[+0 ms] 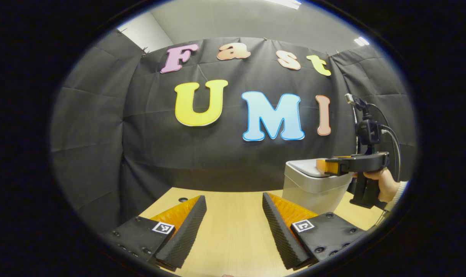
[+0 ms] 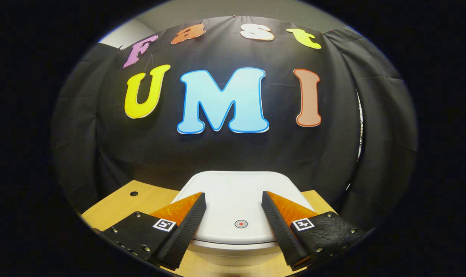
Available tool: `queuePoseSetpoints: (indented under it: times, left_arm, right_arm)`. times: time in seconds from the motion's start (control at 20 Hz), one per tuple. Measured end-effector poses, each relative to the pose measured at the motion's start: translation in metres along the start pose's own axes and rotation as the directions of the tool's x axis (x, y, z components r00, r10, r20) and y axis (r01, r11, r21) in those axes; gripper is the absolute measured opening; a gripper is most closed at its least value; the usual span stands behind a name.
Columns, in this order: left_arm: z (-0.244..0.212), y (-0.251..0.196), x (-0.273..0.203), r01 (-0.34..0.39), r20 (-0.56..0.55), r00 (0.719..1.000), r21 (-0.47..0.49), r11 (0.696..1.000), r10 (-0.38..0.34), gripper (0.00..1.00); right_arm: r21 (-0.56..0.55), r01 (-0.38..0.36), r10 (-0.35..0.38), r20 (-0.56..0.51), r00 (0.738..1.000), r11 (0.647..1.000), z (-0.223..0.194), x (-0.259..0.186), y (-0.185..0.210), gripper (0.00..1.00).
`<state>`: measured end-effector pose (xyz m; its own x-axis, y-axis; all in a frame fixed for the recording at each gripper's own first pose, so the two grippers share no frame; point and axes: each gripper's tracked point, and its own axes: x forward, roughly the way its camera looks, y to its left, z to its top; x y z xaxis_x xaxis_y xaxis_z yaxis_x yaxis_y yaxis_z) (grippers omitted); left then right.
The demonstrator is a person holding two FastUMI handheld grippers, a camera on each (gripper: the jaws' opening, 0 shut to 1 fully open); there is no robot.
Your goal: Press the lid of the desktop garbage bin to open it, pick up the crumpled paper on the desktop and throw it into the bin, then pick up the pop can on the desktop and drop it into the bin, and finally close the garbage bin lid.
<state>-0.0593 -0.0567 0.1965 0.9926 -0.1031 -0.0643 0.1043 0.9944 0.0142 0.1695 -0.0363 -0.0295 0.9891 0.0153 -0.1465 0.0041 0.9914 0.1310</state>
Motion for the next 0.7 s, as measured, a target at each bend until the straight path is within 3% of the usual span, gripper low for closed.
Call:
queuePoseSetpoints:
  times: [0.35,0.7]
  left_arm:
    - [-0.004,-0.002,0.004,0.01,-0.009,1.0,-0.007,1.0,-0.01,0.95]
    - [-0.005,0.0,0.005,0.004,-0.016,1.0,-0.007,1.0,-0.004,0.95]
  right_arm:
    - [0.013,0.019,-0.02,0.088,0.996,1.0,-0.003,0.003,0.0,0.95]
    - [-0.013,0.035,-0.034,0.089,0.995,0.999,-0.011,0.003,-0.001,0.97]
